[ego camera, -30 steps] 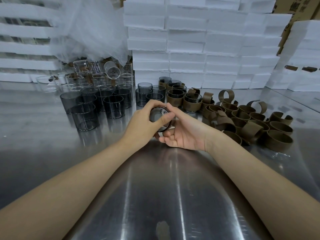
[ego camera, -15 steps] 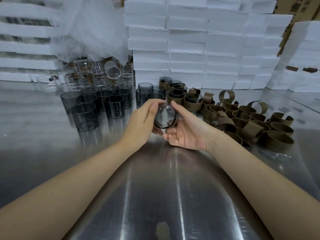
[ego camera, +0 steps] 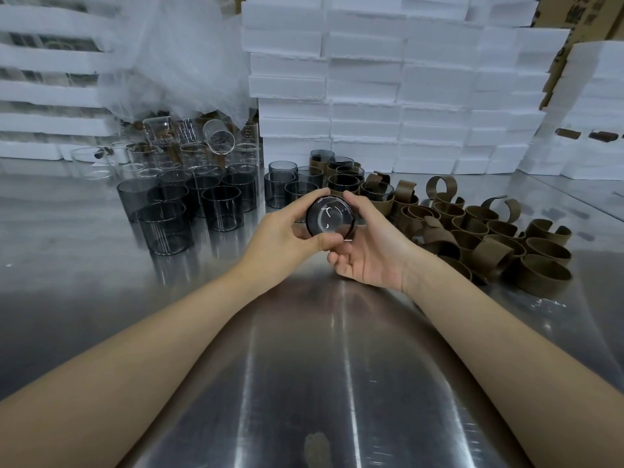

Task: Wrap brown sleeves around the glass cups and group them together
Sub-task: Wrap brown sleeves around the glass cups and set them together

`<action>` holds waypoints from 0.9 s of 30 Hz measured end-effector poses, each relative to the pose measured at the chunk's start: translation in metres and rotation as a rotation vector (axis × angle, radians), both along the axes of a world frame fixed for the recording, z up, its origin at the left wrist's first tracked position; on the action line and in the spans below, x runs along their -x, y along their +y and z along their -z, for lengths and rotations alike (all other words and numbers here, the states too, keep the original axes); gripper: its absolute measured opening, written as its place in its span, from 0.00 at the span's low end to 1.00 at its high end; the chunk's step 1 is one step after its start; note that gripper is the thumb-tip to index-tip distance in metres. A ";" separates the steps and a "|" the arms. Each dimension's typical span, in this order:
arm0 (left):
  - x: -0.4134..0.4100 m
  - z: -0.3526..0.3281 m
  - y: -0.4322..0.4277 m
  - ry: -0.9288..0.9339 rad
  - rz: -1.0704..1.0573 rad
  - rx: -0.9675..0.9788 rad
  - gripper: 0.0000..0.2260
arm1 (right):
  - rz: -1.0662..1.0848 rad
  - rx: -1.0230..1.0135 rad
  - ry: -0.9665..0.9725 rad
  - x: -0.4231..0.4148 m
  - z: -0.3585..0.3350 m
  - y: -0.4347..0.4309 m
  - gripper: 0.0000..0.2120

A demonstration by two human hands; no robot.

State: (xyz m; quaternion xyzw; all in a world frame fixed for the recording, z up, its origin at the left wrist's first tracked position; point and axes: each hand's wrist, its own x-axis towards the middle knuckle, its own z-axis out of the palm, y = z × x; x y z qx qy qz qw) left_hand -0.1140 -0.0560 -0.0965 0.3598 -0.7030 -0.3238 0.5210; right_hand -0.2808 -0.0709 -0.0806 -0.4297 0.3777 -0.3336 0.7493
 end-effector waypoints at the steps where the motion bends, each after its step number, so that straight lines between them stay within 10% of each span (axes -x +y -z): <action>1: 0.000 0.000 0.000 0.032 0.004 0.004 0.24 | 0.002 0.004 0.004 0.000 0.000 0.000 0.30; 10: -0.001 -0.003 -0.001 0.116 -0.109 0.076 0.11 | -0.003 -0.003 -0.021 -0.005 0.002 0.002 0.29; 27: 0.007 0.006 0.007 -0.614 -0.262 0.286 0.28 | 0.128 0.269 0.001 -0.017 0.013 0.001 0.22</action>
